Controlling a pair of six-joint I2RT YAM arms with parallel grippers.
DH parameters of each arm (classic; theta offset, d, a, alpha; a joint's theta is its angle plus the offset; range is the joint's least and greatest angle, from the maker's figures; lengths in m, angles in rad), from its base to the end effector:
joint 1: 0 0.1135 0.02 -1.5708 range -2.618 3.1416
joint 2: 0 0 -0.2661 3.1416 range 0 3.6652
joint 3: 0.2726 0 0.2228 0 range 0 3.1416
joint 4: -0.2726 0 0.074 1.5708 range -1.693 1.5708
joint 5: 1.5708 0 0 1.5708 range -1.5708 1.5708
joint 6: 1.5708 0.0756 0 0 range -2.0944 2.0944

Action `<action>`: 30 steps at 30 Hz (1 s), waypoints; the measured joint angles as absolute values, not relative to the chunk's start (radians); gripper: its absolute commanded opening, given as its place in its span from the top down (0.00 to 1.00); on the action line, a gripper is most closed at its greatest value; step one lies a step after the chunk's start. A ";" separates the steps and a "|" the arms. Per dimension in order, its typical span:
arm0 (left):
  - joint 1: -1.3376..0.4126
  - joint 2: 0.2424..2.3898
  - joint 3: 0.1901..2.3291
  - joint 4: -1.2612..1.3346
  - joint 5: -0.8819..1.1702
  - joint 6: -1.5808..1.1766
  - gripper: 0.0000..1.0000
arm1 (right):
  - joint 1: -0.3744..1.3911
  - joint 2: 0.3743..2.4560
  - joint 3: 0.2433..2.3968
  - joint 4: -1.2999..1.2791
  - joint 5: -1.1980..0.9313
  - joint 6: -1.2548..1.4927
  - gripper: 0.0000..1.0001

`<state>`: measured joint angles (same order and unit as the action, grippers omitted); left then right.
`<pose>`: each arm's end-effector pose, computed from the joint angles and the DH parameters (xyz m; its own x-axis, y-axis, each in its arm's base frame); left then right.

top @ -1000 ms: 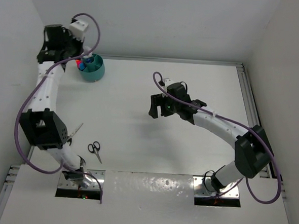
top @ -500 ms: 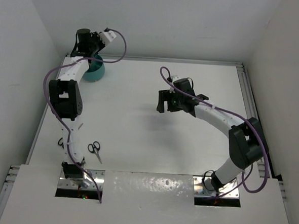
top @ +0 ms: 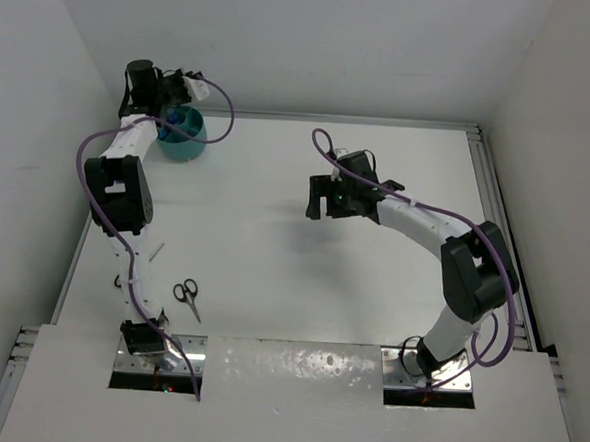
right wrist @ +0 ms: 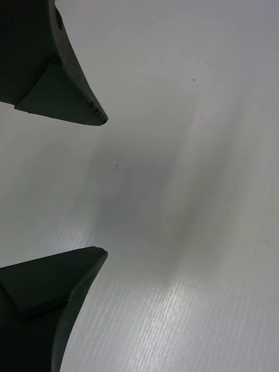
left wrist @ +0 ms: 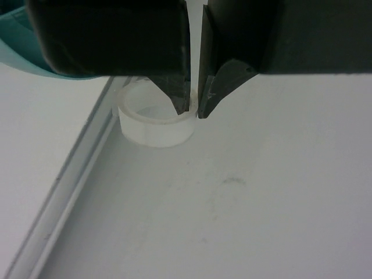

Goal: Sort the stationery into containers
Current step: Place the stationery in the storage box.

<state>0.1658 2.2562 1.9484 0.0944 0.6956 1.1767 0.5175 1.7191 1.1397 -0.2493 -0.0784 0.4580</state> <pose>0.5407 0.0414 0.2837 0.3732 0.7811 -0.5006 0.3814 0.3627 0.8503 0.3209 0.1895 0.1993 -0.8129 0.0445 -0.5807 -0.2004 0.9148 0.3506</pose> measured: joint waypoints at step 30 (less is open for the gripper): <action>0.204 2.336 1.955 -0.152 0.834 1.432 1.00 | 0.514 1.748 1.160 -0.257 -0.090 0.516 0.15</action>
